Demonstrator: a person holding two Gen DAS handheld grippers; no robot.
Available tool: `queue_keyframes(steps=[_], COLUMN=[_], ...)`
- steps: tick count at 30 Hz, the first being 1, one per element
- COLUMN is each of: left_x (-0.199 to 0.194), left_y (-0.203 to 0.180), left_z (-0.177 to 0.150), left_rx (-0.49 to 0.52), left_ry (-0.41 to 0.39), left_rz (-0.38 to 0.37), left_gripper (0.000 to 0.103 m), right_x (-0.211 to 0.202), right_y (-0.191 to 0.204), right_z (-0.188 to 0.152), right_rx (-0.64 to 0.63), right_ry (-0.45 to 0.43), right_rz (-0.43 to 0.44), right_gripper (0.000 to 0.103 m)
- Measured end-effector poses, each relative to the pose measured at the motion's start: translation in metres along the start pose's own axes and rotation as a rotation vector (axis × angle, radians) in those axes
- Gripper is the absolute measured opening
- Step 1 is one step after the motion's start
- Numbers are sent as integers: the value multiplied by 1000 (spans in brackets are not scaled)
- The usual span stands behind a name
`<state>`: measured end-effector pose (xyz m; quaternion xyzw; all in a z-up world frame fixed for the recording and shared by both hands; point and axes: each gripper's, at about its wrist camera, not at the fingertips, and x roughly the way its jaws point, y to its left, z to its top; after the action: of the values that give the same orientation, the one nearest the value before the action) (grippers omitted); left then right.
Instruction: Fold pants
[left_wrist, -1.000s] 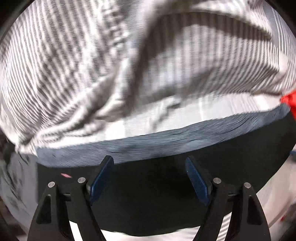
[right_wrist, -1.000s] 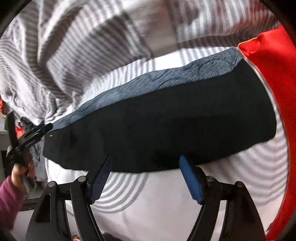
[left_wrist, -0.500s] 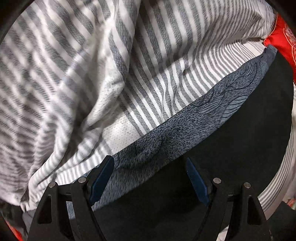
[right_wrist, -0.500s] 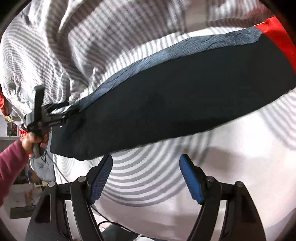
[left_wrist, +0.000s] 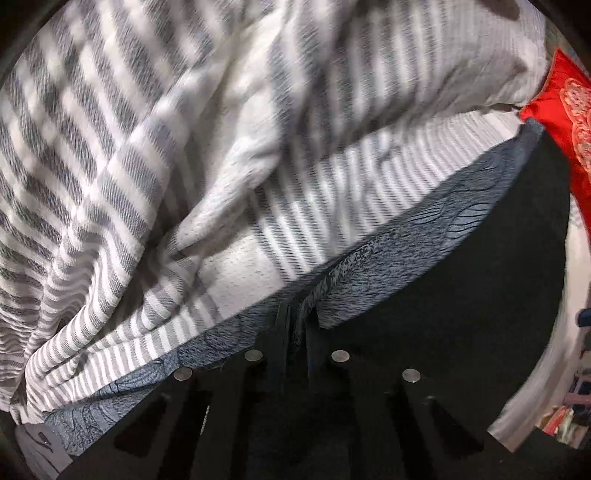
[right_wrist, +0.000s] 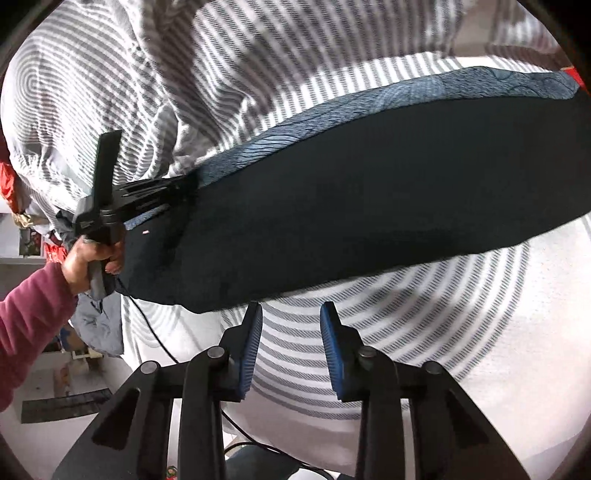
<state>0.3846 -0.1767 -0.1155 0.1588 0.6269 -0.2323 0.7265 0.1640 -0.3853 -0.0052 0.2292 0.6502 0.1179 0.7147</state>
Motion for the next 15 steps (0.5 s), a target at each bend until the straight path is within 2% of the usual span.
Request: queue_keyframes(steps=[3,6,8,9,11,12,15], left_x=[13,-6,-26,-40,-55,-60,-59], left_y=[7,9,8,8,8,8,9], left_z=[-1,-5,-13,-23,-41,-53,-90], left_rx=[-65,-106,-105,-112,-137,-158,-217], left_ry=[4,-42,-68,-85,-89,-95,-75], left_rz=[63,123,143,132,125,137,153], left_gripper=[23,24,24,25,48,68,69], right_x=[7,12,18,23,41,49,82], right_y=[2,9,15,19,31,37,57], right_z=[3,5,1,-2,-13,-18,-34], right_rx=[26,36,45,49,57,58,47], right_ry=[12,23,28,37,74,91,134], right_rz=[17,81,141,169,224,245,279], right_gripper=[36,38,49,51,51,51,51])
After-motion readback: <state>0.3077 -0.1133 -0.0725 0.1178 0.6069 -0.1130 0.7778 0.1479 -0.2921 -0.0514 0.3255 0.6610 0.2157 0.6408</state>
